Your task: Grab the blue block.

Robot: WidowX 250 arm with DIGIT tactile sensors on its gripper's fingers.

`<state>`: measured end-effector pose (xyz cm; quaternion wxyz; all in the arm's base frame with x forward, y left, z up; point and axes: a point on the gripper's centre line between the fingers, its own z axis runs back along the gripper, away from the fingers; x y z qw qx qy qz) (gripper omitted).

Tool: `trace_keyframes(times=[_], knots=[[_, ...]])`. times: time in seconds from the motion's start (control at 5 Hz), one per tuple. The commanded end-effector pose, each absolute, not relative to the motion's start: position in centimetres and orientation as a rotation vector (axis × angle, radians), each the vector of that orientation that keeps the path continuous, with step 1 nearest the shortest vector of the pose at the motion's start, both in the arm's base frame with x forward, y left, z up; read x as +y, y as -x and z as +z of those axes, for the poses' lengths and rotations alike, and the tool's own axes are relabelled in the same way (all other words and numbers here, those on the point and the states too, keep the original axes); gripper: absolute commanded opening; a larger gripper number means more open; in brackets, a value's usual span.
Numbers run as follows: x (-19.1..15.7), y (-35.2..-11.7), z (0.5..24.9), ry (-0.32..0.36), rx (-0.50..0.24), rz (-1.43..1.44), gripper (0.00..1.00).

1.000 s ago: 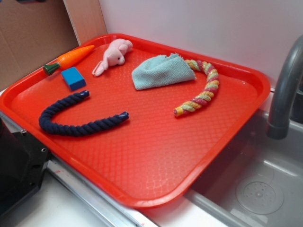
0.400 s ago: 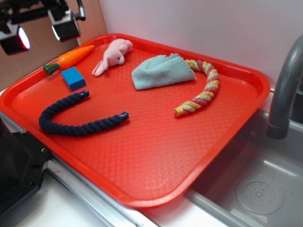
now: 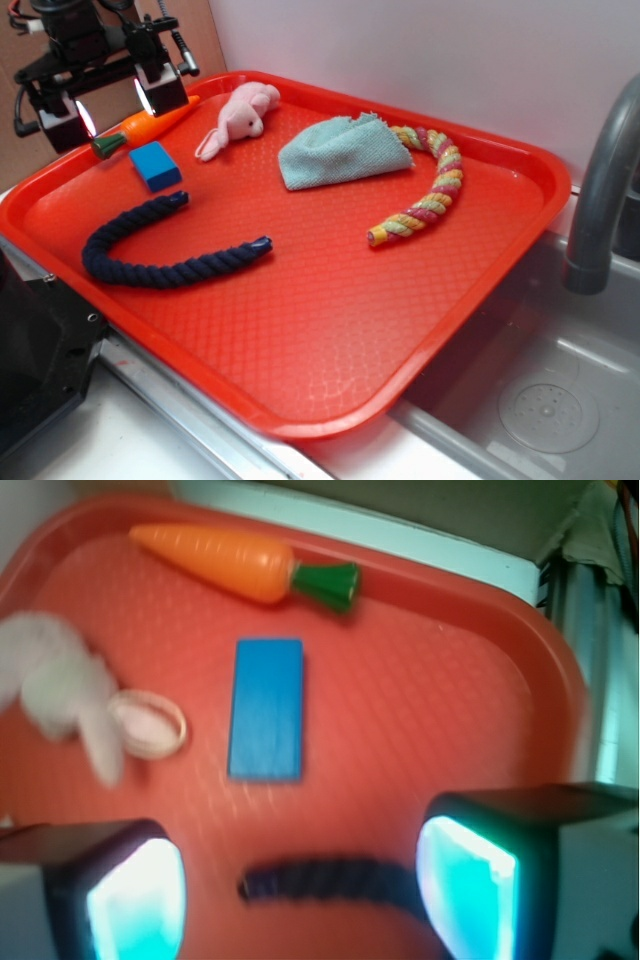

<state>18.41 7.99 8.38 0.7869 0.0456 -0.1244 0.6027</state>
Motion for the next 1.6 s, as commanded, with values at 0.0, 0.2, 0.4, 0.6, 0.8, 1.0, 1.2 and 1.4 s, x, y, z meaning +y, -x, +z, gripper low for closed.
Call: trace_keyframes(times=[0.0, 0.2, 0.4, 0.6, 0.8, 1.0, 1.2, 1.4], knots=[[10.7, -19.9, 5.5, -0.157, -0.337, 1.397, 1.00], [11.1, -20.3, 3.7, -0.188, -0.334, 1.413, 1.00], [11.8, -20.0, 2.3, -0.239, -0.347, 1.414, 1.00], [12.0, -19.6, 1.4, -0.256, -0.322, 1.416, 1.00], [11.9, -19.4, 1.4, -0.250, -0.344, 1.430, 0.00], [11.8, -19.2, 1.7, -0.231, -0.346, 1.451, 0.00], [11.5, -19.0, 2.2, -0.221, -0.345, 1.417, 0.00], [10.1, -19.5, 5.1, -0.182, -0.291, 1.220, 0.00]])
